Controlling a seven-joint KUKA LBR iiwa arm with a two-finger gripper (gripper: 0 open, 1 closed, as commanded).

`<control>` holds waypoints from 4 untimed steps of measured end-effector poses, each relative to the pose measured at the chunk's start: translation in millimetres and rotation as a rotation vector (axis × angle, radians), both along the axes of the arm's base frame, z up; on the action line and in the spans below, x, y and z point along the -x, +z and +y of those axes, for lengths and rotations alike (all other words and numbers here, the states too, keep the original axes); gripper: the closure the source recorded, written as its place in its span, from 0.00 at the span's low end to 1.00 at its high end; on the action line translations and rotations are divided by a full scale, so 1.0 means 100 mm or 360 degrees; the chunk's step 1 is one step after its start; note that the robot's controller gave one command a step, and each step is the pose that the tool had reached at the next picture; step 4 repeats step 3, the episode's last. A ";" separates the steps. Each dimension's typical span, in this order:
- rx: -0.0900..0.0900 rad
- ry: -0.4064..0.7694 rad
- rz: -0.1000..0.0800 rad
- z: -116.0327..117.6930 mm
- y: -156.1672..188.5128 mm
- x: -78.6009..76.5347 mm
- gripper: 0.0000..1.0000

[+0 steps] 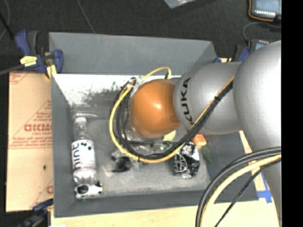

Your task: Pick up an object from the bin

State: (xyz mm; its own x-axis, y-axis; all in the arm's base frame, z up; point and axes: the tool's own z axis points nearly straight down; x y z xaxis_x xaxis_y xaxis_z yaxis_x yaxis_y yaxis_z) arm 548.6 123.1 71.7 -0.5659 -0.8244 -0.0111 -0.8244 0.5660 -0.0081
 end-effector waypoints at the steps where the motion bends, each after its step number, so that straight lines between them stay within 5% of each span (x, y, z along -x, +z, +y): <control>1: 0.0000 -0.0001 0.0000 0.00 0.00 0.00 1.00; 4: 0.0002 -0.0004 0.0014 -0.01 0.23 0.03 1.00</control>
Offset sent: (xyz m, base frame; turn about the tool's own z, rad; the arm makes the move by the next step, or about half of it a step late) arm 0.0000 0.0000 0.0333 0.0000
